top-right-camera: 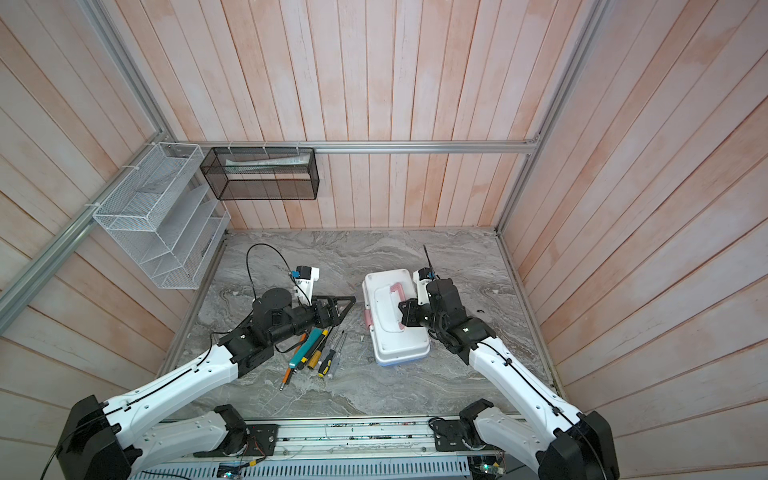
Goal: Pack the tool kit
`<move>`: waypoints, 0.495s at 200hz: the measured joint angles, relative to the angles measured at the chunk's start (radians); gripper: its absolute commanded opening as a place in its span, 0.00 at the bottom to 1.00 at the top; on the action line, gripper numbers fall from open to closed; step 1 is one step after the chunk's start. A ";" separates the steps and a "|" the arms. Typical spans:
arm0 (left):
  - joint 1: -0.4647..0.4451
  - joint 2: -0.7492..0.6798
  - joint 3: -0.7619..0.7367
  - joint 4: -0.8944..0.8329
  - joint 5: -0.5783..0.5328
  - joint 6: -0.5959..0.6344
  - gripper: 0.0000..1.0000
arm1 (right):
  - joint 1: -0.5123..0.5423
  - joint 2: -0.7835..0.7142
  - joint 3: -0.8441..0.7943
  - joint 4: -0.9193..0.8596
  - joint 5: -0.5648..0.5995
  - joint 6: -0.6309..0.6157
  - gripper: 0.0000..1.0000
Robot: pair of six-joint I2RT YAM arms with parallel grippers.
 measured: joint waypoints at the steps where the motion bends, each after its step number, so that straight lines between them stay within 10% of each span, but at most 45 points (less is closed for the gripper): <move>1: 0.000 -0.001 -0.003 0.000 -0.001 0.000 1.00 | 0.001 0.001 0.000 -0.001 0.001 0.000 0.00; 99: 0.001 0.157 -0.142 -0.032 -0.060 -0.008 0.96 | 0.015 0.019 0.013 -0.021 0.050 0.102 0.00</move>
